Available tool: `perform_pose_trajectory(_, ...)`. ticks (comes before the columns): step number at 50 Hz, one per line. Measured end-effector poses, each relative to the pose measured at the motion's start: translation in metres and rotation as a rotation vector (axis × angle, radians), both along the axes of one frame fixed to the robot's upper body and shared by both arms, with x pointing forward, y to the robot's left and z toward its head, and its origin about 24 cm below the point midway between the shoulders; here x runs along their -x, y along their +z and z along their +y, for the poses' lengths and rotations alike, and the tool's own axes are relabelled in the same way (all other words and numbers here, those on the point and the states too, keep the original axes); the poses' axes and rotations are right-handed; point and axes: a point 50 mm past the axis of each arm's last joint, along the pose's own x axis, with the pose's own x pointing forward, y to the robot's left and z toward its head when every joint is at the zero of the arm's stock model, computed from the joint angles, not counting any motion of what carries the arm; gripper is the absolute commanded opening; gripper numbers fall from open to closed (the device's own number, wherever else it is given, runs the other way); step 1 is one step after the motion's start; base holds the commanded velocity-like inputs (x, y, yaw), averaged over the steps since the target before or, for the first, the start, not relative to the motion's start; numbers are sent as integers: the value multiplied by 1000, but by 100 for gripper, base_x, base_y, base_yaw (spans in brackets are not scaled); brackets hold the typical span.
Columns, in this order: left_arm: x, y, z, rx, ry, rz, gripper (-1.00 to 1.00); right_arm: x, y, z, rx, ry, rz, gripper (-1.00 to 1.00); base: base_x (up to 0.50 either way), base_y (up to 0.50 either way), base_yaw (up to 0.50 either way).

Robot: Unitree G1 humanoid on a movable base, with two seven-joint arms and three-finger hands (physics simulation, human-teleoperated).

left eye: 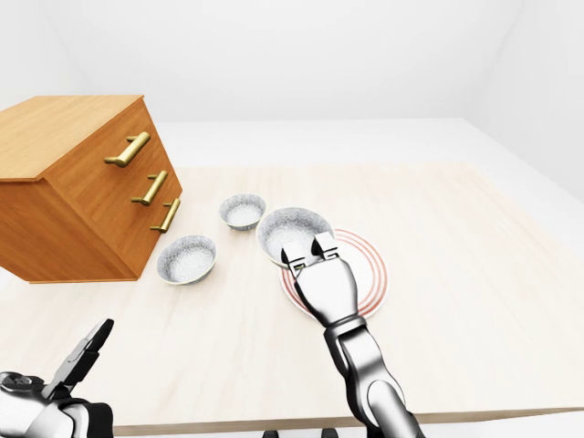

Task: Put the bowl at the front on the plate.

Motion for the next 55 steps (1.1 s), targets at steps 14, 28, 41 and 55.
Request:
perform_pose_trajectory(14,0,-1,0,4,0,2,100,3,-10,-7,-15,-15,11,-100,0,0,0)
perform_pose_trajectory(28,0,-1,0,3,0,1,100,7,-21,-20,-13,-52,16,-100,0,0,0)
perform_pose_trajectory(41,0,-1,0,4,0,4,100,9,-29,-30,-18,-83,24,-100,0,0,0)
perform_pose_trajectory(55,0,-1,0,3,-1,4,100,8,-41,-41,-19,-119,48,-100,0,0,0)
